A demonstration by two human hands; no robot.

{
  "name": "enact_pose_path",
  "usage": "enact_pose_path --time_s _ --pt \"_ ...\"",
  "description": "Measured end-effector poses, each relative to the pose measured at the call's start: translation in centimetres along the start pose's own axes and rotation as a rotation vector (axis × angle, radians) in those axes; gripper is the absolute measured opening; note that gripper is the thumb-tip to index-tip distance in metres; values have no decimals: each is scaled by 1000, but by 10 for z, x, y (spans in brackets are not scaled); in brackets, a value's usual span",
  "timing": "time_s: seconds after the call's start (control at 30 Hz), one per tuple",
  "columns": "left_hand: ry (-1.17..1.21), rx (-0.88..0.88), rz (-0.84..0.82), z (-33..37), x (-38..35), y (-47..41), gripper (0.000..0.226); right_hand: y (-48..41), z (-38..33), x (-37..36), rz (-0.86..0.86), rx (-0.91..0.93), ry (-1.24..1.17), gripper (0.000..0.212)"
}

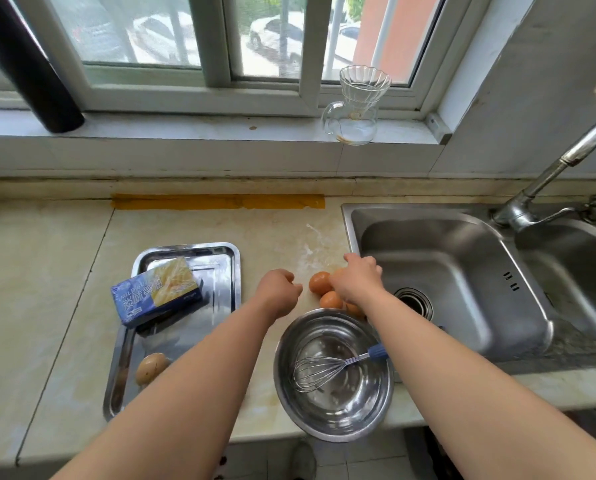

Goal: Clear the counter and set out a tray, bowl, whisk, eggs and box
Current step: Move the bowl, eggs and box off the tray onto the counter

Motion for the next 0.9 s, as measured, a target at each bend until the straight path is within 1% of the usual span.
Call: enact_pose_path --time_s 0.1,0.2,0.27,0.3,0.37,0.43,0.5,0.6,0.8,0.9 --pt "-9 10 67 -18 28 19 36 15 -21 -14 3 50 22 61" --pt "14 15 131 -43 60 40 17 31 -49 -29 34 109 91 55" --pt "43 47 182 -68 83 56 23 43 -69 -47 17 173 83 47" --pt "66 61 212 -83 97 66 24 51 -82 -62 -11 212 67 44" --pt "92 88 271 -103 116 81 16 59 -97 -84 -73 256 51 39" --pt "121 120 335 -129 137 98 19 71 -113 -115 -153 291 59 39" --pt "132 137 363 -152 150 110 18 81 -126 -146 -228 318 55 41" --pt "196 131 394 -180 163 123 11 93 -142 -187 -295 343 67 46" --pt "336 46 416 -208 173 127 25 104 -160 -247 -380 375 30 65" --pt "332 -14 445 -207 176 125 30 105 -161 -263 -392 379 42 70"
Point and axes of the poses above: each hand's wrist, its own y-axis away from the middle knuckle, its own x-axis out of the back of the hand, z = x × y, the point moved 9 cm from there along -y, towards the middle knuckle, and after that the axes turned 10 degrees about -z, right-handed, at the moved point
